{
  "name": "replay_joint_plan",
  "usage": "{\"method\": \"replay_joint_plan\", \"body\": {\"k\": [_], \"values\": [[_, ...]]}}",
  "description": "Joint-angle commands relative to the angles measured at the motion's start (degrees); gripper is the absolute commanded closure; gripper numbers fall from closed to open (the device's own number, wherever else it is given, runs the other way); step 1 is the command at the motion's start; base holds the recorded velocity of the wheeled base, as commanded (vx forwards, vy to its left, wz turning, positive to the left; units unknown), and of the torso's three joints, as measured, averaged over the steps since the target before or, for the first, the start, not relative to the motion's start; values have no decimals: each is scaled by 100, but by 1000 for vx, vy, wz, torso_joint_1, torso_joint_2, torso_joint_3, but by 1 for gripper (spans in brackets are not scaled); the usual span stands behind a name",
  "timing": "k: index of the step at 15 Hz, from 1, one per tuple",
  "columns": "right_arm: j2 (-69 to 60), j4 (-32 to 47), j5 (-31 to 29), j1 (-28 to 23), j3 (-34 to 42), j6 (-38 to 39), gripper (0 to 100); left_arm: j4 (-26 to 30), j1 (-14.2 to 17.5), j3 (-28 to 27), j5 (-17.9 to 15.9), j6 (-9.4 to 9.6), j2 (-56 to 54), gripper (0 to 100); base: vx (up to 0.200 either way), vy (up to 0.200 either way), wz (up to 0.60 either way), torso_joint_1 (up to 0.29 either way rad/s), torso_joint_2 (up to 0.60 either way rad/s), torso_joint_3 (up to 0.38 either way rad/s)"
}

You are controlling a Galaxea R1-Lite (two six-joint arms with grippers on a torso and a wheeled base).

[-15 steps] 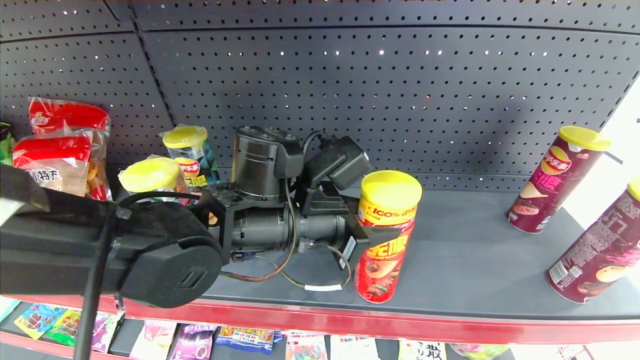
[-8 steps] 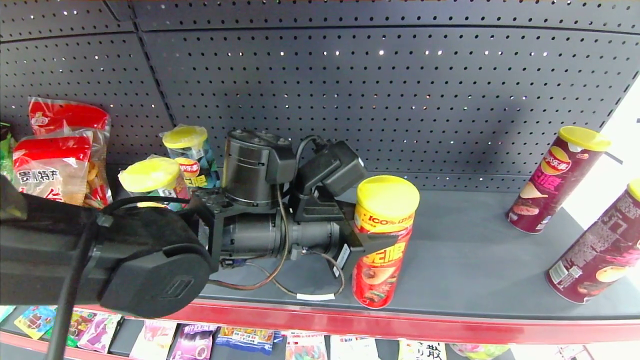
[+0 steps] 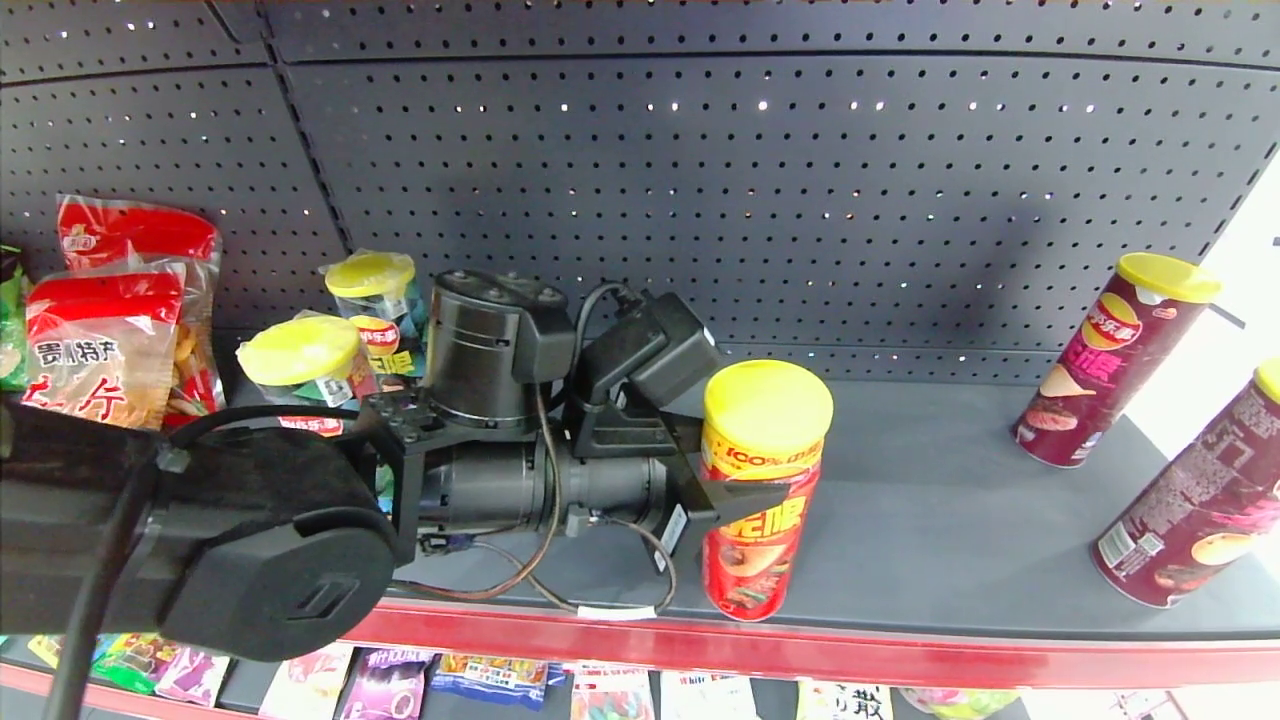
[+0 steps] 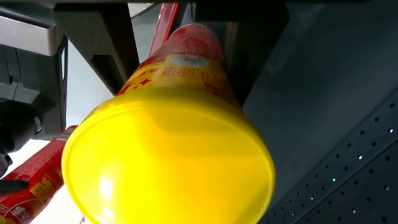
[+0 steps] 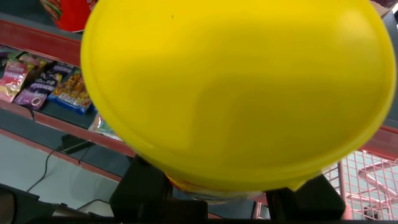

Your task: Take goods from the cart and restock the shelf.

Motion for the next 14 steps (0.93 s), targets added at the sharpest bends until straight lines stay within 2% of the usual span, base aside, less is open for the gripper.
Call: {"method": "replay_joint_plan", "body": {"k": [1,10,11,14], "values": [[1,3,4,2,15,-3,100,-1,1,-29,10,1,102,100,0,0,0,0,0,0],[-8,3,4,2,15,-3,100,8,-43,-152,63,-8,164,100,0,0,0,0,0,0],[-8,3,4,2,15,-3,100,8,-43,-170,63,-8,164,0,0,0,0,0,0,0],[9,-5,4,2,-12,-3,100,8,-43,-82,72,-17,111,0,0,0,0,0,0,0]]}}
